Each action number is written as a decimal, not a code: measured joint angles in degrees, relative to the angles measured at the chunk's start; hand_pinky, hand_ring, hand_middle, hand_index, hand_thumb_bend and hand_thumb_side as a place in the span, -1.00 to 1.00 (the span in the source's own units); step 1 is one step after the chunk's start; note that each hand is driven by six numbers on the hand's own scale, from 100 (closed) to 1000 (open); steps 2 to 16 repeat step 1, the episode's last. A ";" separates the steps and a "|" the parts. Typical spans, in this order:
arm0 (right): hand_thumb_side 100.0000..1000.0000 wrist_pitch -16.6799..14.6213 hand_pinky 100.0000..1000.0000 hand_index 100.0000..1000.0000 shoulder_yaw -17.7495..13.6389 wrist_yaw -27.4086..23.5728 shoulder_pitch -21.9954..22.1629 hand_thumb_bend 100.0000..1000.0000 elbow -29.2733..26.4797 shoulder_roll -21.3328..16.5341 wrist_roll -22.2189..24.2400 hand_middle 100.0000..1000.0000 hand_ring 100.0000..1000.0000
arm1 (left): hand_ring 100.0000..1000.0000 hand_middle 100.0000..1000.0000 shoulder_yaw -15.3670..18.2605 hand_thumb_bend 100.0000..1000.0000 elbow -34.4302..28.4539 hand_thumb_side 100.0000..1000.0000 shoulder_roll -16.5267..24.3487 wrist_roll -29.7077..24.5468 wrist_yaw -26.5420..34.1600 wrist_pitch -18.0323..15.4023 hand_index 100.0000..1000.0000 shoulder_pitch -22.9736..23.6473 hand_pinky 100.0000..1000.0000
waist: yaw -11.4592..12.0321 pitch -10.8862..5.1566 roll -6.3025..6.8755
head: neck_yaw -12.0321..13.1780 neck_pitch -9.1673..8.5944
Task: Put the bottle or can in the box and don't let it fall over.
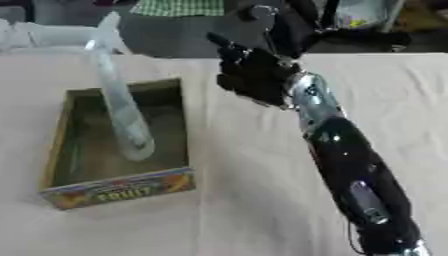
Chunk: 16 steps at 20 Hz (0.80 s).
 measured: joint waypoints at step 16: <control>0.63 -0.96 -1.00 0.95 -0.58 0.32 0.64 -1.00 -0.78 -0.68 -0.17 -0.52 -1.00 | 0.85 0.58 0.01 0.46 0.00 0.13 0.00 0.02 -0.08 0.02 0.47 0.11 0.44 | -0.15 -0.01 0.11 | 0.25 0.00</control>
